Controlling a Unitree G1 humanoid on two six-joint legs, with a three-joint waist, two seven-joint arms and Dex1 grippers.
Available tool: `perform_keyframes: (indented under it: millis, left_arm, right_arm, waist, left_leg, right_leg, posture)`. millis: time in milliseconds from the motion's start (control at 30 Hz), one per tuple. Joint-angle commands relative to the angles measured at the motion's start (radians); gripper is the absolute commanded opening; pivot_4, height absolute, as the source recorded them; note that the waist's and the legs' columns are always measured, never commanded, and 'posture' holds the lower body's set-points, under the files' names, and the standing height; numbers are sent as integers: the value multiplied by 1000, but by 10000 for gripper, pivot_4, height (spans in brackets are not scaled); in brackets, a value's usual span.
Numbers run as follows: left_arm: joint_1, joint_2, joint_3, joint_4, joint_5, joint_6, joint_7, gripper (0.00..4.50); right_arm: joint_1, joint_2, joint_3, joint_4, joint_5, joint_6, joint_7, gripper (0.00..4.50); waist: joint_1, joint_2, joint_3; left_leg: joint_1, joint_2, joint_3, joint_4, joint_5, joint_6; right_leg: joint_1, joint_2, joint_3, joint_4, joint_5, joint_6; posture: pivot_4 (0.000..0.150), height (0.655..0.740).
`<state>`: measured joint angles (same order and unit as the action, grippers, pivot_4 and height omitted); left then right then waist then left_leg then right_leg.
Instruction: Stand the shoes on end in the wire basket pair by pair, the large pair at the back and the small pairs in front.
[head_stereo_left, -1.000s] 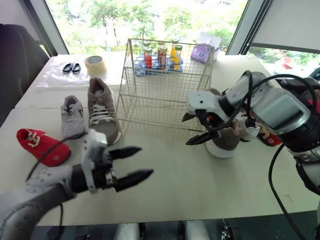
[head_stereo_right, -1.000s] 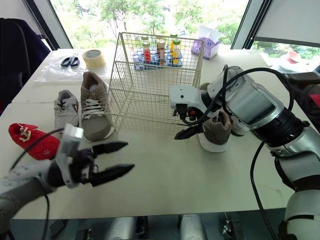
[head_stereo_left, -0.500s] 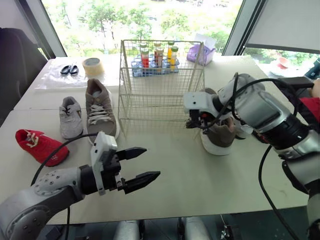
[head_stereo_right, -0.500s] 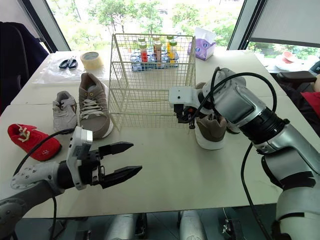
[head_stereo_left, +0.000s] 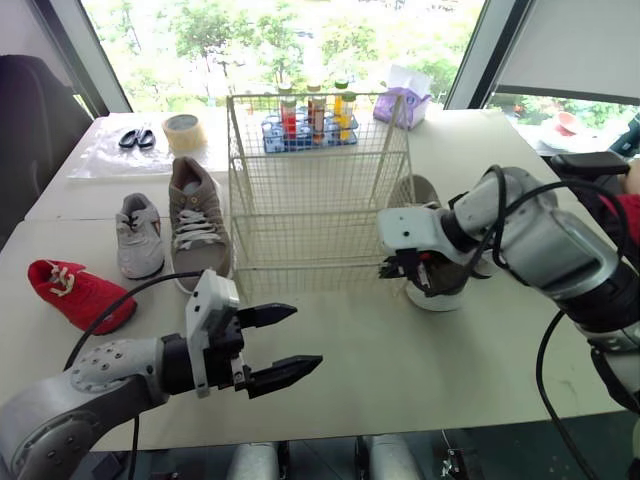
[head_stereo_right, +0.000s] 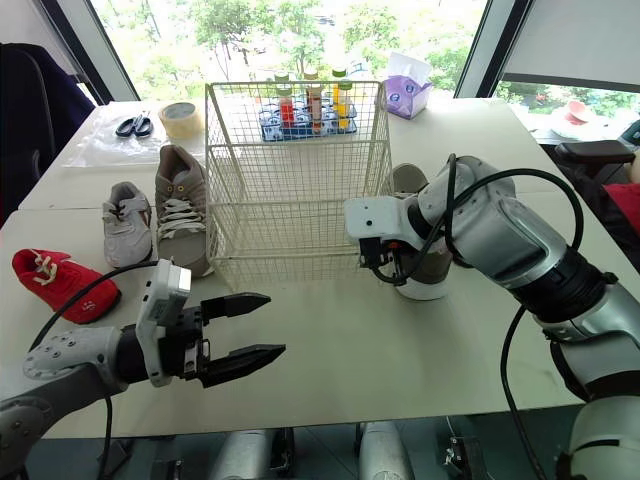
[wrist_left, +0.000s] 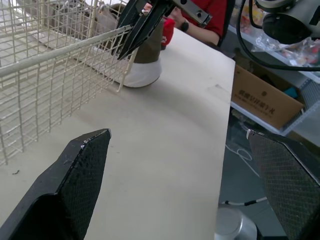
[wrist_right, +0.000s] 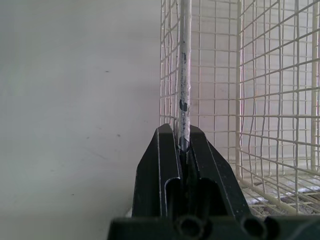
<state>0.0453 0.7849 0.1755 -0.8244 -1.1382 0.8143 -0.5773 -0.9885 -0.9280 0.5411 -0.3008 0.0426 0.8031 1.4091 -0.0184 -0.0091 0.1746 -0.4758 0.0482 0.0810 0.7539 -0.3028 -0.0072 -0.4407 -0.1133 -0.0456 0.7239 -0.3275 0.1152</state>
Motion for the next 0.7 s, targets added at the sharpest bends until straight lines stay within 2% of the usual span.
perform_keyframes:
  millis: [33, 667, 700]
  left_arm:
    - [-15, 17, -12, -6, 8, -15, -24, 45000]
    - [-49, 3, -79, 15, 64, -26, -62, 45000]
    - [-52, 3, -79, 17, 62, -26, -66, 45000]
  right_arm:
    - [-7, -2, -34, -55, 29, 0, 22, 181]
    - [-36, 36, 0, -104, 9, 153, -36, 181]
    - [-39, 41, -4, -109, 13, 165, -43, 6408]
  waist:
    - [0, 0, 0]
    - [1, 0, 0]
    - [1, 0, 0]
  left_leg:
    - [0, 0, 0, 0, 0, 0]
    - [1, 0, 0, 0, 0, 0]
    - [1, 0, 0, 0, 0, -1]
  right_leg:
    - [0, 0, 0, 0, 0, 0]
    - [1, 0, 0, 1, 0, 0]
    - [1, 0, 0, 1, 0, 0]
  posture:
    - [1500, 6675]
    - [1500, 6675]
    - [1500, 6675]
